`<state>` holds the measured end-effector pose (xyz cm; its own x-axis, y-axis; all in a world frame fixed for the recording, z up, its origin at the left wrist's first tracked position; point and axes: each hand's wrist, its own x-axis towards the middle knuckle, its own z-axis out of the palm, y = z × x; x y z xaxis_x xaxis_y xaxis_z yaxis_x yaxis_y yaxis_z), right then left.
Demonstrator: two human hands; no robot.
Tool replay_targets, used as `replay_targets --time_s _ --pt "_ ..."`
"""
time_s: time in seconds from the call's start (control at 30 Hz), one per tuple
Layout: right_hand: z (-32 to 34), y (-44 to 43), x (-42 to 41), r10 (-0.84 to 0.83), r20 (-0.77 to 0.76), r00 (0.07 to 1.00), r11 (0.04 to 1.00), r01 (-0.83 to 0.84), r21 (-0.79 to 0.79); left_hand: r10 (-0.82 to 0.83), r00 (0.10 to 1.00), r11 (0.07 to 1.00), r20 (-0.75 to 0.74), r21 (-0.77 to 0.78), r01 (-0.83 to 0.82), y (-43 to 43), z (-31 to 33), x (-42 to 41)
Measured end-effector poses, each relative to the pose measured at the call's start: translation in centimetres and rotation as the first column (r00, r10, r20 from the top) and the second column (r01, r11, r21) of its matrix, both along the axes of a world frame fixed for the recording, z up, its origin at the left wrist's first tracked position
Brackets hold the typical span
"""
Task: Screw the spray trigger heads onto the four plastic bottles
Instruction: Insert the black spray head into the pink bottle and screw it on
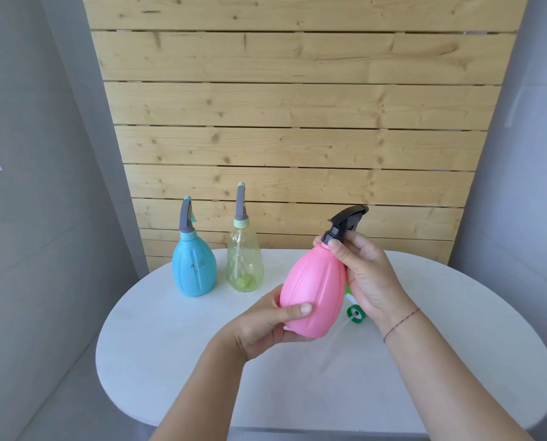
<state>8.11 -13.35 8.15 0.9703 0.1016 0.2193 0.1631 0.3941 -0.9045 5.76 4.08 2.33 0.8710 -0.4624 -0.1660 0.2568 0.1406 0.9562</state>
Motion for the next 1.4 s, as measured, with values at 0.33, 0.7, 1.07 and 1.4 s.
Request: replay_targets --time_s 0.33,0.7,1.07,1.4 --pt "-0.4 0.4 0.6 -0.157 0.043 0.987 0.976 0.162 -0.146 0.463 0.757 0.743 0.461 0.263 -0.615 -5.7 -0.4 -1.0" --pt "-0.2 -0.1 0.2 -0.024 0.024 0.999 0.985 0.028 -0.17 0.258 0.919 0.911 0.299 0.242 -0.335 -3.0 -0.1 -0.7" --pt "0.0 -1.9 0.1 0.227 0.05 0.973 0.963 -0.217 -0.158 -0.071 0.974 0.99 0.215 0.131 0.044 -1.4 0.5 -0.8" --pt "-0.5 0.5 -0.2 -0.089 0.058 0.994 0.967 0.1 -0.232 0.425 0.82 0.817 0.383 0.229 -0.53 -5.2 -0.2 -1.3"
